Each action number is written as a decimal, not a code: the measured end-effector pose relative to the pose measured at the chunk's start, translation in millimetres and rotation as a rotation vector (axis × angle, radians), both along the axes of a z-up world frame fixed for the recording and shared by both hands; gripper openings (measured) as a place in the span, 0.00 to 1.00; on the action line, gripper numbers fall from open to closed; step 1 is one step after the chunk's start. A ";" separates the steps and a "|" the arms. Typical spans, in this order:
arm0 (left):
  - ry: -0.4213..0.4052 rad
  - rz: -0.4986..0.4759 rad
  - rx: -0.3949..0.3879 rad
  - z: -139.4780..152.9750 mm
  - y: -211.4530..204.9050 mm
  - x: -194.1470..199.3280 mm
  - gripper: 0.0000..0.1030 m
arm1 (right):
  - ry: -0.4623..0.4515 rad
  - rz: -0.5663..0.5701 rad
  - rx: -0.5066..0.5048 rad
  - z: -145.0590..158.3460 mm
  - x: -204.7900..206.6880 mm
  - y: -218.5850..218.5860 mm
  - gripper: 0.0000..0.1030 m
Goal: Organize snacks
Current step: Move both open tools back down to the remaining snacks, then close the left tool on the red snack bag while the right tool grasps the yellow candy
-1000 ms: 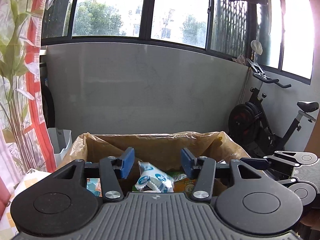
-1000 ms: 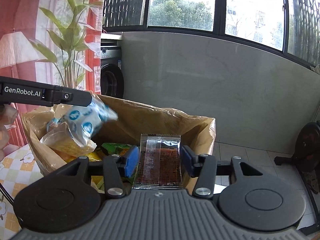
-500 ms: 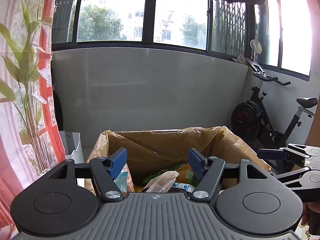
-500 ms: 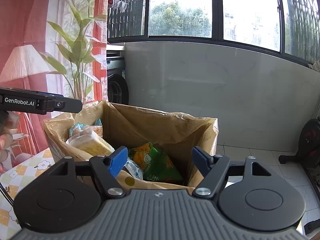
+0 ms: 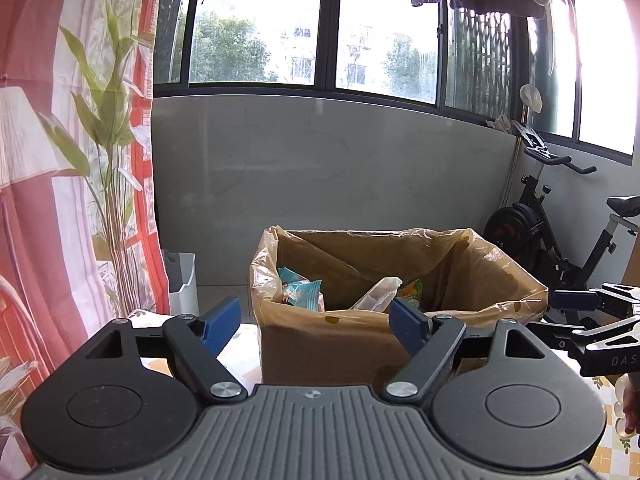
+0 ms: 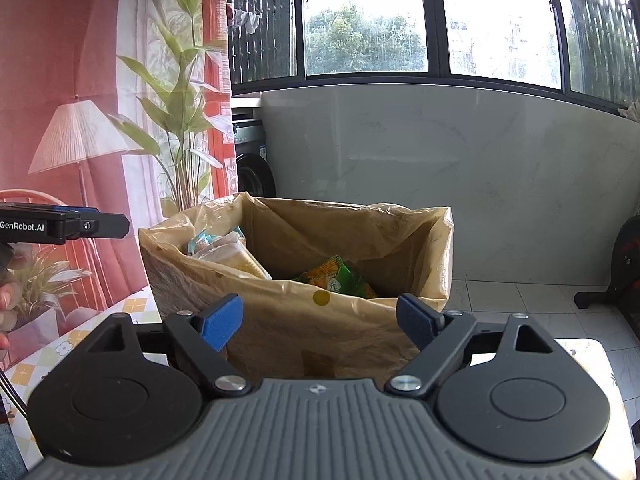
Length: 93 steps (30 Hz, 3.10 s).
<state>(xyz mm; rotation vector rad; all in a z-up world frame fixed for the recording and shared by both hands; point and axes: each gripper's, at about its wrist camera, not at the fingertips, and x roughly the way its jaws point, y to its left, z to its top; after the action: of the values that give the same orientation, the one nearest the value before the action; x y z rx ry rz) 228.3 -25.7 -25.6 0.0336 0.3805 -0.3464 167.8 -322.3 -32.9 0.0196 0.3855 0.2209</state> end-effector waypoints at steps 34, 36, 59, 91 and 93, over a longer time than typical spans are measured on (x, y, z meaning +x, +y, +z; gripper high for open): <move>0.211 0.108 -0.002 -101.4 32.6 -11.9 0.82 | 0.086 -0.076 0.028 -89.0 -26.1 -4.8 0.84; 0.211 0.103 0.001 -103.9 32.6 -11.9 0.82 | 0.086 -0.076 0.022 -94.9 -25.9 -4.8 0.84; 0.281 0.040 0.038 -147.4 13.6 0.2 0.74 | 0.224 -0.149 0.002 -161.0 2.5 -20.6 0.82; 0.368 0.012 0.085 -198.3 -34.7 31.7 0.71 | 0.268 -0.153 0.011 -181.5 19.8 -19.4 0.57; 0.367 0.019 0.074 -198.8 -34.2 34.5 0.71 | 0.268 -0.153 0.017 -181.3 19.7 -20.6 0.57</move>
<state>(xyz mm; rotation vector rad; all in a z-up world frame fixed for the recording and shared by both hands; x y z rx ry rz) 262.8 -59.9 -224.4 0.0392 0.7563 -0.3197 187.5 -342.9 -214.3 0.0957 0.6467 0.0701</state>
